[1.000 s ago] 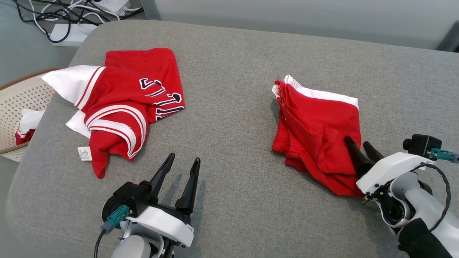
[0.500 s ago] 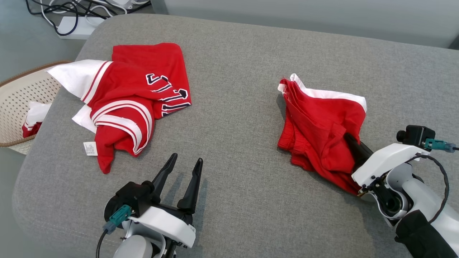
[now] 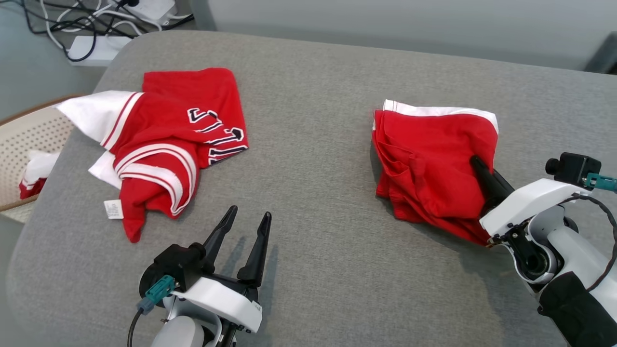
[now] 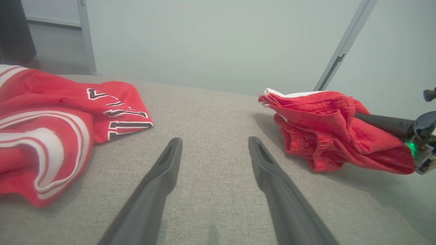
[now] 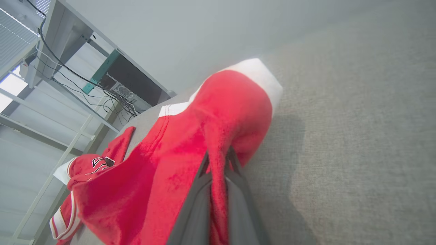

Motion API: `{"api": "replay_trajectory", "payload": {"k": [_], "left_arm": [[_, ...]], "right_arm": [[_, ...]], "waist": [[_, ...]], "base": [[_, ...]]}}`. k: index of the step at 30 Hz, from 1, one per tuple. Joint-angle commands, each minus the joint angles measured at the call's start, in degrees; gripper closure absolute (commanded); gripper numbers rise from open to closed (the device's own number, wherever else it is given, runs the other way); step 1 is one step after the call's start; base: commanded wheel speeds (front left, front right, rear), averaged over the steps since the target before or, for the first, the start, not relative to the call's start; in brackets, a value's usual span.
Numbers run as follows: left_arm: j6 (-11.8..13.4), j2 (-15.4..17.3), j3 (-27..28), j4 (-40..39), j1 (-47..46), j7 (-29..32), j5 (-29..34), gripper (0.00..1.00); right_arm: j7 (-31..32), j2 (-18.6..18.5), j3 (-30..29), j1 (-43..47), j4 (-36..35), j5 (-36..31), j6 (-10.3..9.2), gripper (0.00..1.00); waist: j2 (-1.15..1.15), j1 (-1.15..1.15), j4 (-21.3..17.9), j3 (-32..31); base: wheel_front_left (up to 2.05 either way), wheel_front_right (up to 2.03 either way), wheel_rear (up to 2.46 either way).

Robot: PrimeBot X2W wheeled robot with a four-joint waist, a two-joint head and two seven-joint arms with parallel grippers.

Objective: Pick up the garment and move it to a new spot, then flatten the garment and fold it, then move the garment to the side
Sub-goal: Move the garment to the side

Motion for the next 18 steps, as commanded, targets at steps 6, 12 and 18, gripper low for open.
{"api": "replay_trajectory", "payload": {"k": [6, 12, 18], "left_arm": [[0.09, 0.37, 0.95, -1.5, -2.21, -0.34, -0.12, 0.0], [-0.07, 0.37, 0.45, -1.33, -2.74, -0.34, 0.17, 0.0], [-0.25, 0.37, 0.77, -1.01, -3.1, -0.34, 0.93, 0.0]], "right_arm": [[-0.12, -1.09, 1.97, -0.34, -1.11, -1.96, 0.25, 1.0], [-0.07, -0.85, 2.22, -0.36, -0.45, -2.82, 0.25, 1.0], [0.09, 0.01, 1.99, 0.76, -0.95, -2.23, 0.25, 1.0]], "waist": [[0.0, 0.0, -6.33, -2.41], [0.0, 0.0, -13.38, -3.51], [0.0, 0.0, -21.41, -3.86]], "base": [[0.0, 0.0, 0.0], [0.0, 0.0, 0.0], [0.0, 0.0, 0.0]]}}
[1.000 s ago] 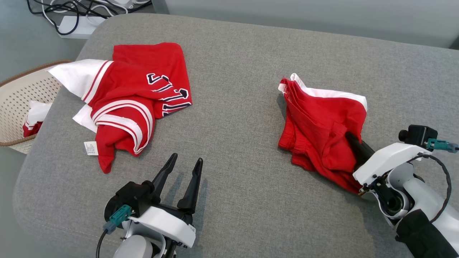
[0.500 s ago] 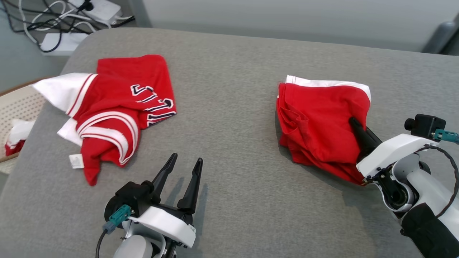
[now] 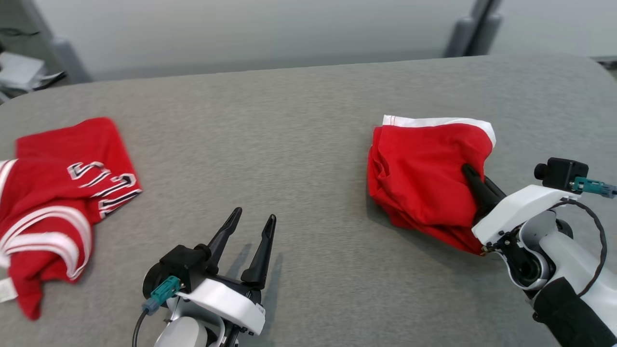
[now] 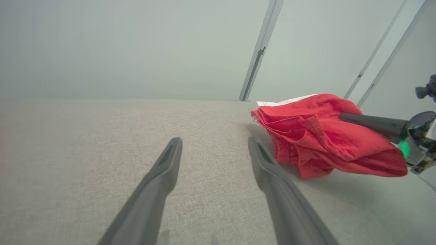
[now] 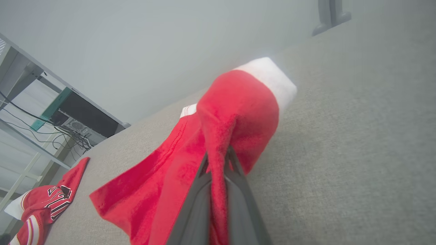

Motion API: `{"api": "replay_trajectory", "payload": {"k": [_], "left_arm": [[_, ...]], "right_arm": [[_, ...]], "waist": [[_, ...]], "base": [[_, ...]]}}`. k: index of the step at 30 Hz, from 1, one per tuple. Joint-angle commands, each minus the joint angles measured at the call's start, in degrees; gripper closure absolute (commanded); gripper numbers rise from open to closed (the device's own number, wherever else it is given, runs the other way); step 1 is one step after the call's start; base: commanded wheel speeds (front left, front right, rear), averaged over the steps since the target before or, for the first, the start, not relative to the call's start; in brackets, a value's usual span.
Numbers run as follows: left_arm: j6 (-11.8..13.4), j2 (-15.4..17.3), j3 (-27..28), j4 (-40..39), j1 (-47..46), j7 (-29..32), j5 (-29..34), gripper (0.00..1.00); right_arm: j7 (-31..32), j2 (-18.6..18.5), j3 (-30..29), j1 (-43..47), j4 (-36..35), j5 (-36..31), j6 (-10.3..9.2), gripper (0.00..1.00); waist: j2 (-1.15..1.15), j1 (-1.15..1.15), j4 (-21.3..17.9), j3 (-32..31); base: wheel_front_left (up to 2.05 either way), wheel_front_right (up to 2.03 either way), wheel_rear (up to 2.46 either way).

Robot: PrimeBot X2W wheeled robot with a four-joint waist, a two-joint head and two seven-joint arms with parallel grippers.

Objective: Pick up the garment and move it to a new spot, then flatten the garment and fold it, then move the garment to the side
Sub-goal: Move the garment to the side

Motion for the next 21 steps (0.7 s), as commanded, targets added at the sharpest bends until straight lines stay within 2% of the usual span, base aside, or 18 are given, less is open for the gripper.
{"api": "replay_trajectory", "payload": {"k": [1, 10, 16, 21], "left_arm": [[-0.25, 0.28, 1.86, -1.13, -3.11, -0.34, 0.53, 0.0], [-0.57, 0.28, 3.89, -0.97, -3.55, -0.34, 2.82, 0.0], [-0.73, 0.28, 4.78, -1.11, -3.94, -0.34, 4.01, 0.0], [-0.86, 0.28, 4.92, -0.94, -4.33, -0.34, 4.76, 0.0]], "right_arm": [[-0.17, -0.14, 0.13, 0.97, -1.22, 0.38, 0.25, 1.0], [-0.92, 1.36, 0.44, 3.09, -2.27, 0.97, 0.25, 1.0], [-1.3, 1.57, 0.3, 3.79, -2.74, 1.66, 0.25, 1.0], [-1.79, 1.43, 0.07, 3.91, -2.83, 2.04, 0.25, 1.0]], "waist": [[0.0, 0.0, -5.66, -0.47], [0.0, 0.0, -16.22, 1.13], [0.0, 0.0, -19.12, 2.66], [0.0, 0.0, -19.74, 3.69]], "base": [[0.0, 0.0, 0.0], [0.0, 0.0, 0.0], [0.0, 0.0, 0.0], [0.0, 0.0, 0.0]]}}
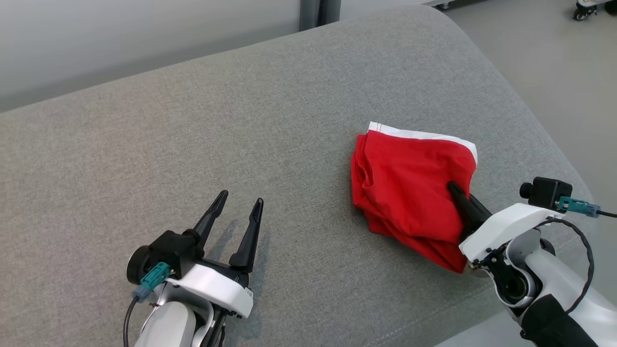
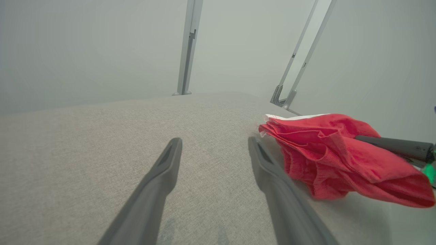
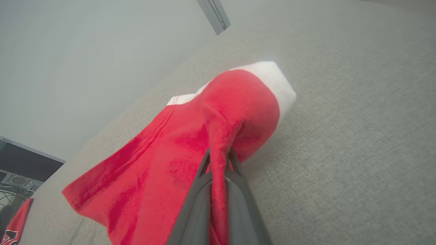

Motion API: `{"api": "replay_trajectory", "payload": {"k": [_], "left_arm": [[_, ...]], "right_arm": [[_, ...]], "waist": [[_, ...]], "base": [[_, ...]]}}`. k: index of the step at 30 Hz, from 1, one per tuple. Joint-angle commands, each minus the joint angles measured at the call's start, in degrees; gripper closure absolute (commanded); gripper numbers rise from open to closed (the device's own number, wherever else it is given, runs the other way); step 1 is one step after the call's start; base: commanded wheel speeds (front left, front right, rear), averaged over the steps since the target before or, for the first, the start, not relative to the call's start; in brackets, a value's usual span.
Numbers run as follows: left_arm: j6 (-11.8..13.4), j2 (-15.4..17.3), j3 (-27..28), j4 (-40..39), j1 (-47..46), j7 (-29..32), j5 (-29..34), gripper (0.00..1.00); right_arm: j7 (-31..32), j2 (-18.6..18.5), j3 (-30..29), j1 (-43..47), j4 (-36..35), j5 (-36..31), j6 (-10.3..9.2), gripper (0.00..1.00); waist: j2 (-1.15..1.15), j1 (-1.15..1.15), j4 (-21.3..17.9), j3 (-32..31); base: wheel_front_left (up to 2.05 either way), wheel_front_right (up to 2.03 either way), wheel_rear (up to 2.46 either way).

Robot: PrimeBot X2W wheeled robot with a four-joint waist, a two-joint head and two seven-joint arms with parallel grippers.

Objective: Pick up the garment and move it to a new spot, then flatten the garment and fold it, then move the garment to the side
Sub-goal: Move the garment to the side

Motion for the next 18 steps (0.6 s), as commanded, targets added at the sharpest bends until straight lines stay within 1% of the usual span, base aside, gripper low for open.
{"api": "replay_trajectory", "payload": {"k": [1, 5, 8, 14, 16, 18], "left_arm": [[-0.32, 0.18, 1.81, -1.25, -2.12, -0.34, 0.59, 0.0], [-0.37, 0.18, 1.56, -1.34, -2.39, -0.34, 1.09, 0.0], [-0.39, 0.2, 1.12, -1.31, -2.88, -0.34, 1.47, 0.0], [-0.4, 0.8, 0.29, -1.85, -3.73, -0.34, 1.65, 0.0], [-0.41, 0.86, 0.05, -2.23, -4.06, -0.34, 1.76, 0.0], [-0.41, 0.85, -0.17, -2.62, -4.36, -0.34, 1.84, 0.0]], "right_arm": [[-1.04, -0.77, 0.03, 0.36, -1.04, 0.38, 0.26, 1.0], [-2.8, -1.9, -0.39, -1.75, -0.33, -1.44, 0.26, 1.0], [-4.35, -2.59, -0.38, -4.44, 1.85, -4.62, 0.26, 1.0], [-5.38, -3.53, -1.1, -11.05, 9.07, -8.9, 0.26, 1.0], [-5.51, -4.53, -0.43, -13.64, 12.04, -11.37, 0.26, 1.0], [-5.58, -5.07, -0.49, -15.95, 14.75, -12.42, 0.26, 1.0]], "waist": [[0.0, 0.0, -0.14, 0.32], [0.0, 0.0, 0.26, 1.22], [0.0, 0.0, 1.3, 1.97], [0.0, 0.0, 4.38, 3.61], [0.0, 0.0, 5.63, 4.22], [0.0, 0.0, 6.91, 4.77]], "base": [[0.0, 0.0, 0.0], [0.0, 0.0, 0.0], [0.0, 0.0, 0.0], [0.0, 0.0, 0.0], [0.0, 0.0, 0.0], [0.0, 0.0, 0.0]]}}
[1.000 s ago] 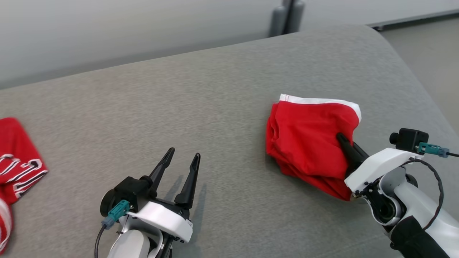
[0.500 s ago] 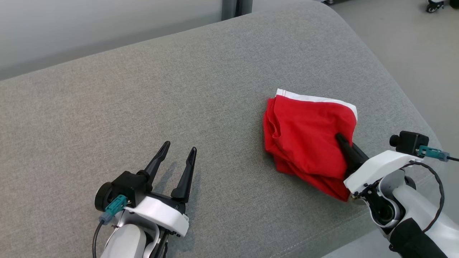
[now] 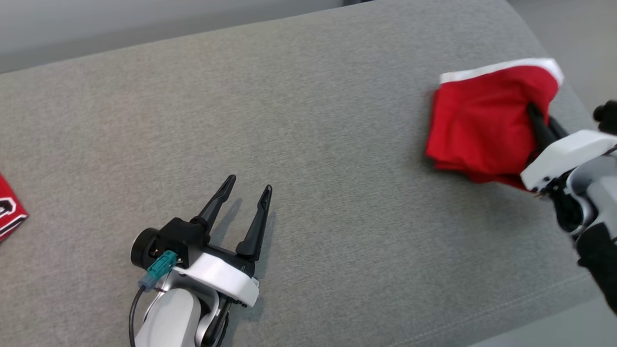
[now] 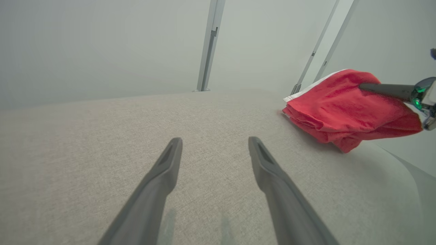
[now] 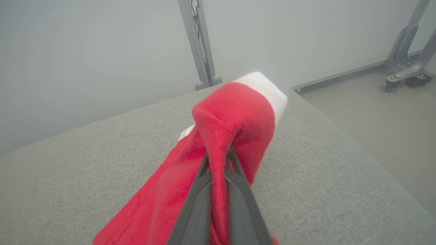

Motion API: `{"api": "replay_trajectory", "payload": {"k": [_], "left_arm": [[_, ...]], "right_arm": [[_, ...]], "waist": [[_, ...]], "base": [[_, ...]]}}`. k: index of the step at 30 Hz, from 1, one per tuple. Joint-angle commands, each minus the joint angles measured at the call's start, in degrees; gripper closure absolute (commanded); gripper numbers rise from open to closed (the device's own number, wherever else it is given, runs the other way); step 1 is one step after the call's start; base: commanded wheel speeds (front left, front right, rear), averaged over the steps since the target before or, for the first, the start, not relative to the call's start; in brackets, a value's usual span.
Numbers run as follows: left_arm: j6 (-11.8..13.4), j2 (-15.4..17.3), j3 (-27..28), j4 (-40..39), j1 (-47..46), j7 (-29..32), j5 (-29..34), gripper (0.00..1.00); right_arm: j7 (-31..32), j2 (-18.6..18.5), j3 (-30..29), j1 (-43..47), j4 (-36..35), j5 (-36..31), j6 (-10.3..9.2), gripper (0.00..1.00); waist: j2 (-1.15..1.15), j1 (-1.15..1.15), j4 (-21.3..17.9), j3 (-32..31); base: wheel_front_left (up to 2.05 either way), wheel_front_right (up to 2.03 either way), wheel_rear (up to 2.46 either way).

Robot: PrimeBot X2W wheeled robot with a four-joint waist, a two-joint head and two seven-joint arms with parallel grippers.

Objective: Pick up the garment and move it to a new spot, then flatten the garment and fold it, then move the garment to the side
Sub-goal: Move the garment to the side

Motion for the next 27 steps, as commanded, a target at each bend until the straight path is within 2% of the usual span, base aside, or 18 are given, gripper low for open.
{"api": "replay_trajectory", "payload": {"k": [1, 6, 11, 16, 21, 27], "left_arm": [[-0.41, 0.48, 1.15, -2.08, -2.21, -0.34, 0.49, 0.0], [-0.41, 0.44, 0.42, -3.09, -2.91, -0.34, 0.57, 0.0], [-0.41, 0.47, 0.29, -3.6, -3.31, -0.34, 0.49, 0.0], [-0.41, 0.42, 0.52, -3.86, -3.21, -0.34, 0.33, 0.0], [-0.41, 0.33, 0.7, -3.89, -2.68, -0.34, 0.15, 0.0], [-0.41, 0.23, 1.05, -3.98, -1.99, -0.34, 0.09, 0.0]], "right_arm": [[-0.93, -1.6, 0.5, -2.25, 1.48, -1.38, 0.25, 1.0], [-1.03, -3.6, -0.02, -7.0, 7.52, -2.74, 0.25, 1.0], [-1.15, -3.94, -0.77, -9.71, 11.57, -2.78, 0.25, 1.0], [-1.28, -2.8, -0.72, -10.61, 9.45, -2.37, 0.25, 1.0], [-1.35, -1.35, -0.87, -10.48, 3.68, -0.39, 0.25, 1.0], [-1.06, -1.44, -0.04, -8.66, -0.65, 2.54, 0.25, 1.0]], "waist": [[0.0, 0.0, 2.18, 1.25], [0.0, 0.0, 5.26, 2.45], [0.0, 0.0, 7.57, 3.03], [0.0, 0.0, 8.52, 2.87], [0.0, 0.0, 9.32, 1.82], [0.0, 0.0, 9.73, 0.95]], "base": [[0.0, 0.0, 0.0], [0.0, 0.0, 0.0], [0.0, 0.0, 0.0], [0.0, 0.0, 0.0], [0.0, 0.0, 0.0], [0.0, 0.0, 0.0]]}}
